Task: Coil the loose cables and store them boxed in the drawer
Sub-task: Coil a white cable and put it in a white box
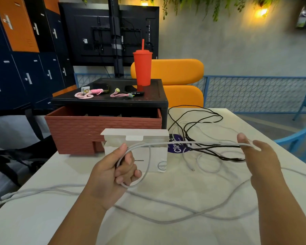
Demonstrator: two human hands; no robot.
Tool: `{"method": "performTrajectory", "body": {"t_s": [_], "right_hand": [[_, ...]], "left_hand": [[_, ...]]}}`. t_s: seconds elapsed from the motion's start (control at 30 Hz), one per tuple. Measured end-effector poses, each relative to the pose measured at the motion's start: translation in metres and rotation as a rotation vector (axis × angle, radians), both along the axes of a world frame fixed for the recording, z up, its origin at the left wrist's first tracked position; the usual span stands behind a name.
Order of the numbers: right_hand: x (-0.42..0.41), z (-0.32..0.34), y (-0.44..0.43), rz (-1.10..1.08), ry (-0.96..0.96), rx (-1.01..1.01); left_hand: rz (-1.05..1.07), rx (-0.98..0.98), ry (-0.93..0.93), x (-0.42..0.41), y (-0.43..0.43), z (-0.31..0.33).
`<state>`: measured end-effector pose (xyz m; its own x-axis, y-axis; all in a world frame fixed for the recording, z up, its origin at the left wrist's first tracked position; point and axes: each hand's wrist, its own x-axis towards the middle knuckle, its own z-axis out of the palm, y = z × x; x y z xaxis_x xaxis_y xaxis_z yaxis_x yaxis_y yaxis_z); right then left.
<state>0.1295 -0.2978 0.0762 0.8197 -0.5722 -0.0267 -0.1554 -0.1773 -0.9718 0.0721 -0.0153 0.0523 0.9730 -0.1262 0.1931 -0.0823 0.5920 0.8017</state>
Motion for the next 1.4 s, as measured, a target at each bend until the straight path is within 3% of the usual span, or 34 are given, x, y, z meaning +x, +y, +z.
{"method": "performTrajectory", "body": {"t_s": [0.13, 0.2, 0.33, 0.47, 0.6, 0.7, 0.87, 0.97, 1.07, 1.13, 1.27, 1.33, 1.4], "right_hand": [[0.007, -0.001, -0.003, 0.104, -0.181, 0.374], [0.006, 0.001, -0.002, 0.193, -0.268, 0.390], [0.001, 0.002, 0.002, 0.199, -0.281, 0.150], [0.006, -0.008, -0.009, -0.002, -0.028, -0.370], [0.007, -0.009, -0.011, 0.034, 0.044, -0.424], [0.007, -0.006, -0.005, 0.004, -0.135, -0.323], [0.002, -0.001, -0.009, -0.166, -0.694, -0.142], [0.009, 0.000, -0.016, -0.329, -0.866, -0.162], [0.011, -0.005, -0.016, -0.357, -0.964, -0.185], [0.006, -0.001, -0.013, -0.265, -0.780, -0.333], [0.012, -0.016, -0.009, 0.159, -0.006, -0.604], [0.012, -0.021, -0.001, 0.294, 0.110, -0.635], [0.012, -0.024, 0.003, 0.337, 0.102, -0.654]], "left_hand": [[0.026, 0.008, 0.007, 0.001, -0.001, -0.001], [0.026, 0.014, 0.017, 0.001, -0.002, -0.002], [0.032, -0.015, 0.042, 0.001, -0.001, -0.002], [0.053, -0.068, 0.043, 0.001, 0.002, 0.001], [0.046, -0.065, 0.035, 0.001, 0.002, 0.001], [0.038, -0.044, 0.035, 0.002, 0.000, -0.001], [0.016, -0.029, 0.048, 0.001, -0.001, 0.000], [-0.024, -0.013, 0.044, 0.001, -0.002, 0.000], [-0.047, -0.035, 0.047, -0.001, -0.001, -0.001], [-0.054, -0.058, 0.046, -0.001, 0.000, 0.000], [-0.053, -0.103, 0.041, -0.002, 0.001, 0.002], [-0.053, -0.111, 0.037, -0.002, 0.001, 0.003], [-0.051, -0.109, 0.039, -0.003, 0.000, 0.004]]}}
